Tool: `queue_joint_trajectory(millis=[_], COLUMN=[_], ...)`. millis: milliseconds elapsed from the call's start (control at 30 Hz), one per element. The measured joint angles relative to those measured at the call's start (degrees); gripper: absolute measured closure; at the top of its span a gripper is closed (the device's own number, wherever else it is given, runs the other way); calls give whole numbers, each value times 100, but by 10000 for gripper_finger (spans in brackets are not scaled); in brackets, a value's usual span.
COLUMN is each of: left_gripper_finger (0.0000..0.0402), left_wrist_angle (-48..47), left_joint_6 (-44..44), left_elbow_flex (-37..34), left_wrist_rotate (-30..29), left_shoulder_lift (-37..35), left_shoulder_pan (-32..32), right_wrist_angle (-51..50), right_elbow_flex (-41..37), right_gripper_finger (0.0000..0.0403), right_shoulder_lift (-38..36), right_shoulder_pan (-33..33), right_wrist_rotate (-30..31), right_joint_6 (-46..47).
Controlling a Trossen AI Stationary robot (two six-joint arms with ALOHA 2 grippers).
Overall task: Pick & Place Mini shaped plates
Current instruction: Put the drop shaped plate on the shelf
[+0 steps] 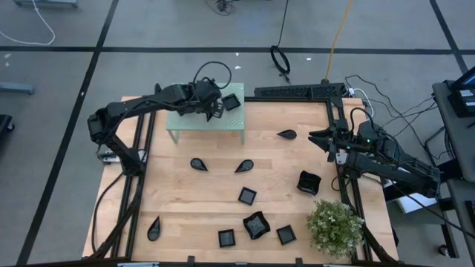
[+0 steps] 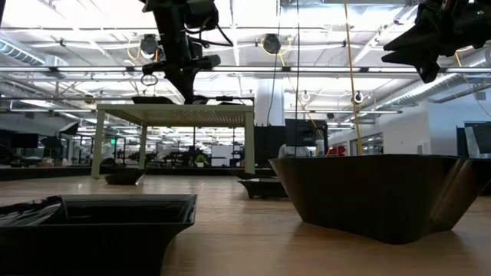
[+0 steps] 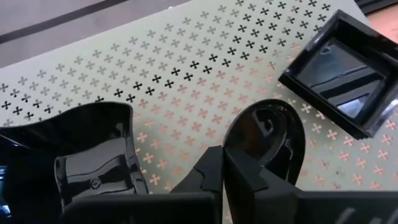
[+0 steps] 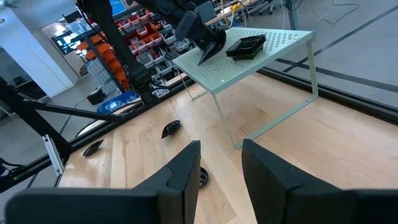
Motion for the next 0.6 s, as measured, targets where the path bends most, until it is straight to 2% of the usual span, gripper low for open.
queue_joint_trajectory(millis=[233,600], left_gripper_finger=[375,371], left_wrist_angle=[-12,-14], left_joint_6=[0,-11], left_elbow_flex=[0,0], left_wrist_rotate=[3,138], left_shoulder_lift=[0,0], left_shoulder_pan=[137,197], right_wrist_angle=[0,0], right_elbow_flex=[0,0], right_gripper_finger=[298,298], right_shoulder_lift=[0,0], right_shoulder_pan=[0,1], right_wrist_rotate=[-1,-1], right_joint_6=[0,0])
